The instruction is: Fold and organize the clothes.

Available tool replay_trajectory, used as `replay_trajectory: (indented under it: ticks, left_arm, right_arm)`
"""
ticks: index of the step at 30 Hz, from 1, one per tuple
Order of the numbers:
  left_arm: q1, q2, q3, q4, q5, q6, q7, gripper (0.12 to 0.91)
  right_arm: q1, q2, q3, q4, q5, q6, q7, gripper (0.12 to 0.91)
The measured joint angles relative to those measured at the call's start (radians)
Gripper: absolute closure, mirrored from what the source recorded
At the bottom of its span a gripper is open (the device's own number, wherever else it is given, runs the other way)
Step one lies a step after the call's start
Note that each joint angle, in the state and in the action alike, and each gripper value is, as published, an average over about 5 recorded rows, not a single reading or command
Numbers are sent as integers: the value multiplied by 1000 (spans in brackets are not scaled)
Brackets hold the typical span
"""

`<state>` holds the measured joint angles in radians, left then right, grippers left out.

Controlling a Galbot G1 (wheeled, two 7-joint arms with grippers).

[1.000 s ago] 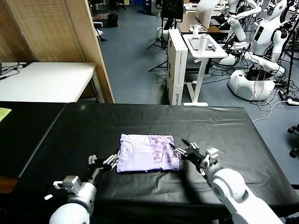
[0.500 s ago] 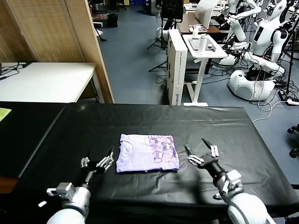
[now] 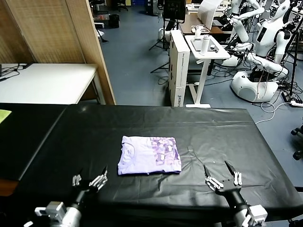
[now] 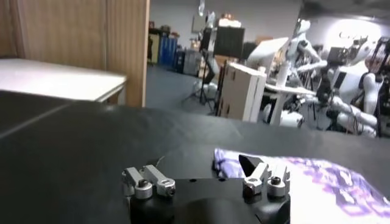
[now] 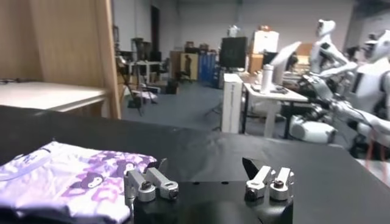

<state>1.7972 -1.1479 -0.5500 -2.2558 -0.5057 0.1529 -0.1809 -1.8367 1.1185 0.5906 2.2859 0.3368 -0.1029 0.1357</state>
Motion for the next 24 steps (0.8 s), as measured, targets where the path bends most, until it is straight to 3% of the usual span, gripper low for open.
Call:
replay_trajectory:
  ticks: [12,24]
  left_arm:
    - [88,-4,-27,-25,14,10,0,123]
    - [118,-1,-22,-36,44,14,8,123]
  right_arm:
    - [-55,54,-5,-18,-46,72,28,118]
    - [-80,81,-15,-14,-64,81,33,118]
